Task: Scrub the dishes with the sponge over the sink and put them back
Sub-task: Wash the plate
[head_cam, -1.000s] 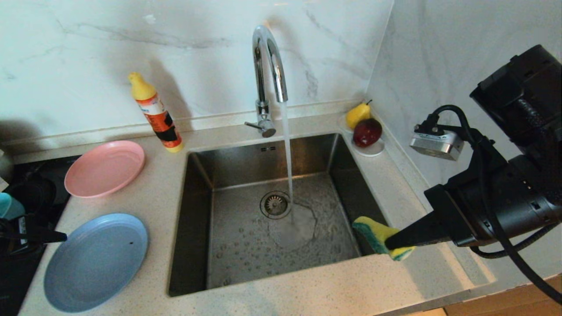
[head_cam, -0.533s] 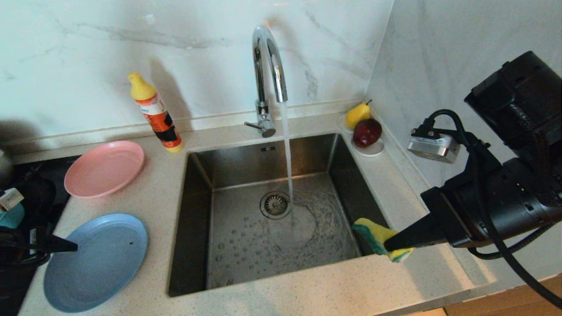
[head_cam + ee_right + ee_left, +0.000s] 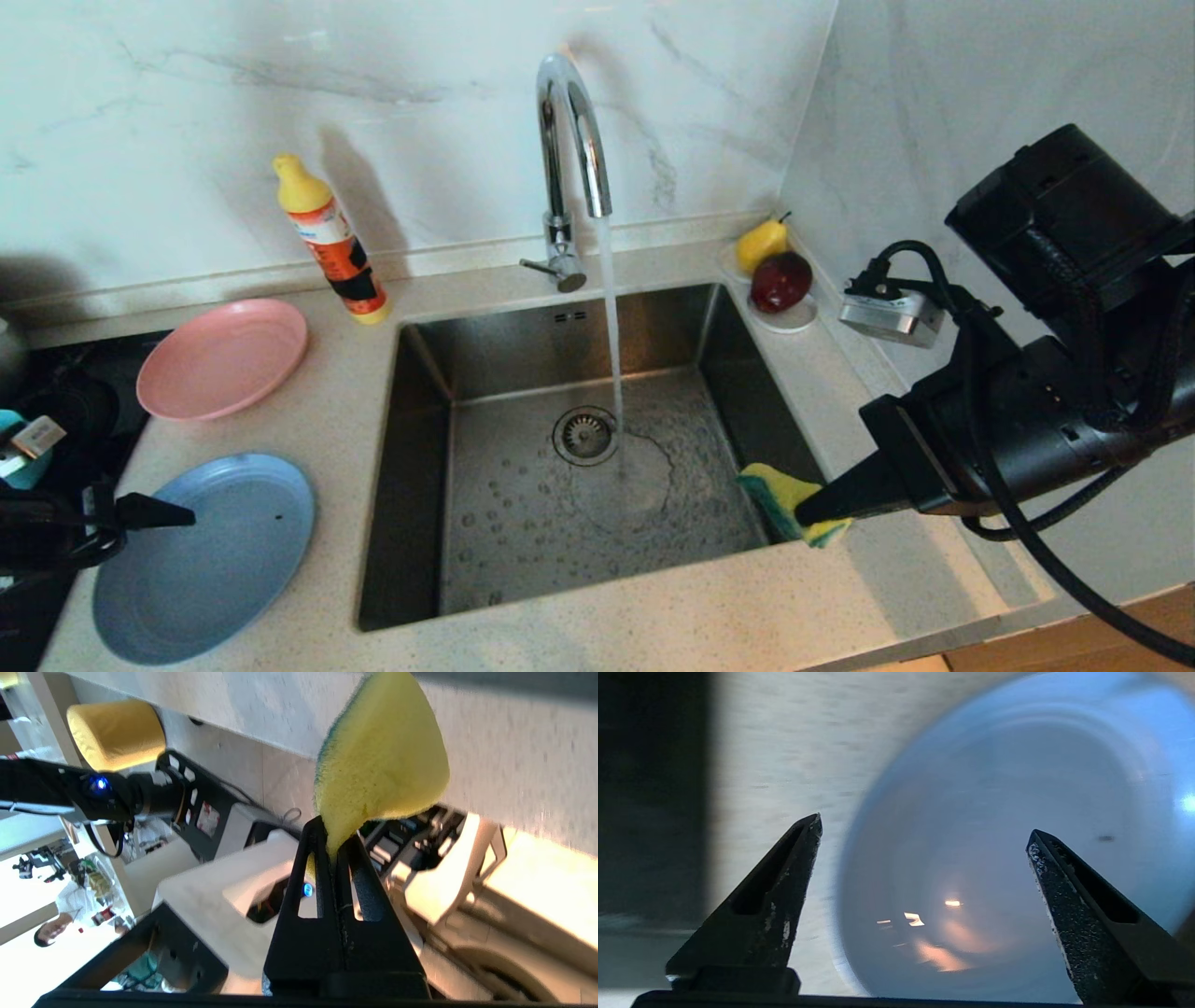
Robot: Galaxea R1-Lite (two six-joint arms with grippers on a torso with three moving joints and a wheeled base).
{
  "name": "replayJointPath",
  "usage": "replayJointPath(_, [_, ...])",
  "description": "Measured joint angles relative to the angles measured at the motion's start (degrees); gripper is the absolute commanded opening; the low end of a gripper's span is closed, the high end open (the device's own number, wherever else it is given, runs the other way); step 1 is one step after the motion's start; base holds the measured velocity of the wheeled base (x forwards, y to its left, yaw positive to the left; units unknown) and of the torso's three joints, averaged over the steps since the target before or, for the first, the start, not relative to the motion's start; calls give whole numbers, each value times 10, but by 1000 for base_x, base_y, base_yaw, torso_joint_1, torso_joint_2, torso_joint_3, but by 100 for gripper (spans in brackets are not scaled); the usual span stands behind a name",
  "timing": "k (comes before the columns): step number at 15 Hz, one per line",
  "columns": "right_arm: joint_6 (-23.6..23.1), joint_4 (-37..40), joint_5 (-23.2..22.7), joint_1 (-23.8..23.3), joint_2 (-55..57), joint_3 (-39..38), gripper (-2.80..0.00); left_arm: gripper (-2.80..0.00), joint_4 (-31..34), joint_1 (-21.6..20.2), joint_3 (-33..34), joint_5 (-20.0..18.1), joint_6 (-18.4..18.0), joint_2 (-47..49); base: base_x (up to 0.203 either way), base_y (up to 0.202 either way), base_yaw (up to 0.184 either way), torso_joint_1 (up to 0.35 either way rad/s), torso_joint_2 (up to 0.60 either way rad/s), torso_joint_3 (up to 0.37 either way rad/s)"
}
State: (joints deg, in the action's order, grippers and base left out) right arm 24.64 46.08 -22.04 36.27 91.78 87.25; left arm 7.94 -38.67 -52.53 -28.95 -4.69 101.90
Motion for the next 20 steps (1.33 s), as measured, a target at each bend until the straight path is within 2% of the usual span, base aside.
replayJointPath(2, [1,-27,0,0,1,-12,-280,0,0,-1,-3,-42,27,7,0,0,0,0,0,0])
replayJointPath(3, [1,-30,0,0,1,-17,-280,0,0,-1,-4,-48,29,10,0,0,0,0,0,0])
replayJointPath(10, [1,-31,0,-4,1,-23,-280,0,-2,-1,-6,-53,24,24,0,0,0,0,0,0])
replayJointPath(11, [1,-31,-1,-5,1,-23,-280,-280,-2,-1,-6,-53,23,26,0,0,0,0,0,0])
replayJointPath(20, [1,-31,-1,-8,3,-22,-280,-280,2,0,-23,-45,17,32,0,0,0,0,0,0])
